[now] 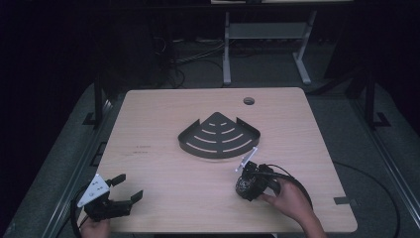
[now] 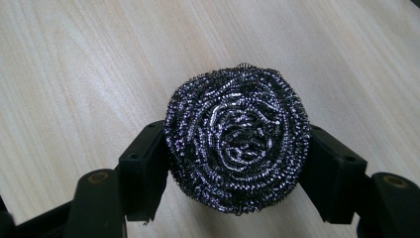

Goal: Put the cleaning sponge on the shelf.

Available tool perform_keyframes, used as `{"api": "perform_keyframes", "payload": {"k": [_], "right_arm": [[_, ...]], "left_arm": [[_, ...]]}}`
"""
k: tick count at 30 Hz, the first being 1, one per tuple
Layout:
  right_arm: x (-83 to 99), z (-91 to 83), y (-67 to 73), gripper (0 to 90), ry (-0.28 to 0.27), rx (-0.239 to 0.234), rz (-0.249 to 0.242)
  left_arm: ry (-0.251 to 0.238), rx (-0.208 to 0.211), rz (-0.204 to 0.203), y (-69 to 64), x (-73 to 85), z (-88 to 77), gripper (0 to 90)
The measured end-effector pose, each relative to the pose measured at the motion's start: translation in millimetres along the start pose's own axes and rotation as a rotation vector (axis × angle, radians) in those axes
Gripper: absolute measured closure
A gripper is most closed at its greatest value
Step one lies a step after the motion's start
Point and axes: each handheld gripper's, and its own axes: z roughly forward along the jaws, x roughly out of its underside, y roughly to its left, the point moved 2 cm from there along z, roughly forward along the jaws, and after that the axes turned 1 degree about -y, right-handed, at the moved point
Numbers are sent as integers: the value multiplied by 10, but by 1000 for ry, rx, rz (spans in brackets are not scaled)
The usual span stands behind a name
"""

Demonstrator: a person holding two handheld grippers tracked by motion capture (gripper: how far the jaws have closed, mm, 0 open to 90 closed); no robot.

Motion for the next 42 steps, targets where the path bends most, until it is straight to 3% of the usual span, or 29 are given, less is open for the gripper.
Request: {"api": "perform_keyframes", "payload": {"k": [29,42], "right_arm": [[-179,-164,-35,332,-10,-8,-44],[-245,-191,-100,332,-13,-18,-39]], "left_arm": [[3,-6,12,-29,-12,16,133],[4,-6,14,-27,-12,15,133]]}}
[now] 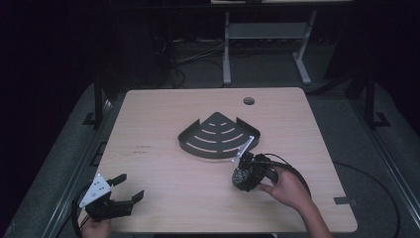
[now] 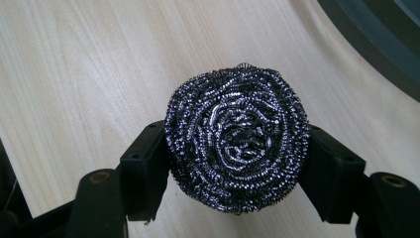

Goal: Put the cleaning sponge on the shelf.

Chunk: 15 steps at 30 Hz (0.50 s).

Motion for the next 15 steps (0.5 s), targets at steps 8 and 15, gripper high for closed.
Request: {"api": "perform_keyframes", "payload": {"k": [8,15], "right_arm": [[-69,-19,-18,332,12,3,-18],[-137,-64,-39,332,14,7,-26]], "left_arm": [[-3,-1,-2,7,1,-6,133],[-2,1,-1,10,2,-6,133]]}}
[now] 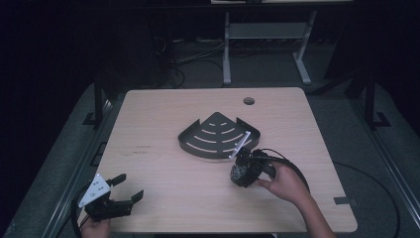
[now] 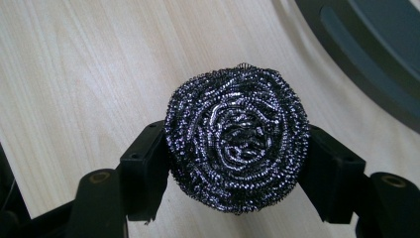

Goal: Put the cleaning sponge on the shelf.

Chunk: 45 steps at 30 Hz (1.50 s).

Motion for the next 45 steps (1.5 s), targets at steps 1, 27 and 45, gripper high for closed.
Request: {"api": "perform_keyframes", "payload": {"k": [1,27,45], "right_arm": [[-20,-18,-11,332,-2,1,-4],[-282,-164,-209,332,-7,3,-17],[-504,-221,-455,332,-23,-13,2]], "left_arm": [[-3,0,-2,-3,-1,0,133],[-7,-2,-8,4,-3,-10,133],[-10,-6,-11,14,-1,-17,133]]}}
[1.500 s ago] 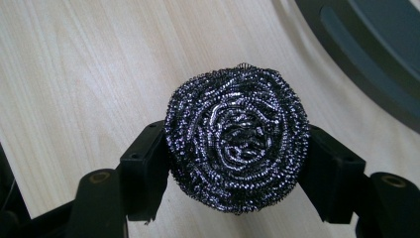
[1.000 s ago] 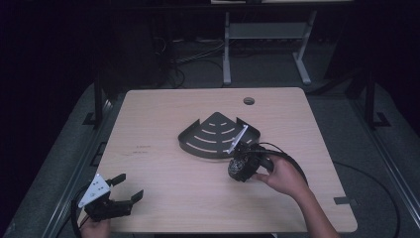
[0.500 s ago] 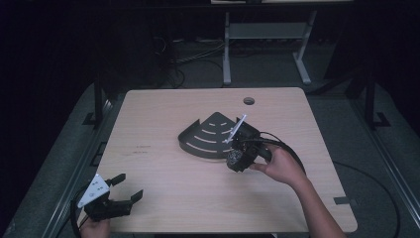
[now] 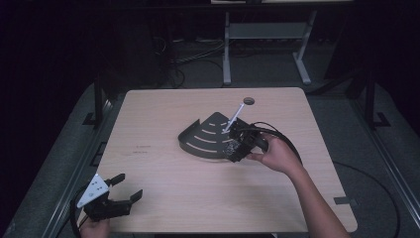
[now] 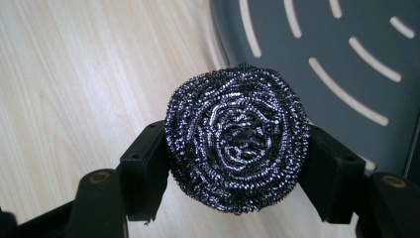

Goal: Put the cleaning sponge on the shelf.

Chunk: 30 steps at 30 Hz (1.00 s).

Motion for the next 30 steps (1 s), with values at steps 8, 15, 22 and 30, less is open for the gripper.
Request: {"api": "perform_keyframes", "payload": {"k": [8,15,22,30], "right_arm": [[-97,5,-78,332,10,1,3],[-194,15,-141,332,12,-4,8],[-260,46,-207,332,17,-6,14],[-314,100,-317,331,20,-10,35]], "left_arm": [[-2,-1,0,0,-2,-3,133],[-2,-1,1,4,-4,-6,133],[-7,-2,-2,1,-7,-5,133],[-6,0,0,-2,-10,-5,133]]}}
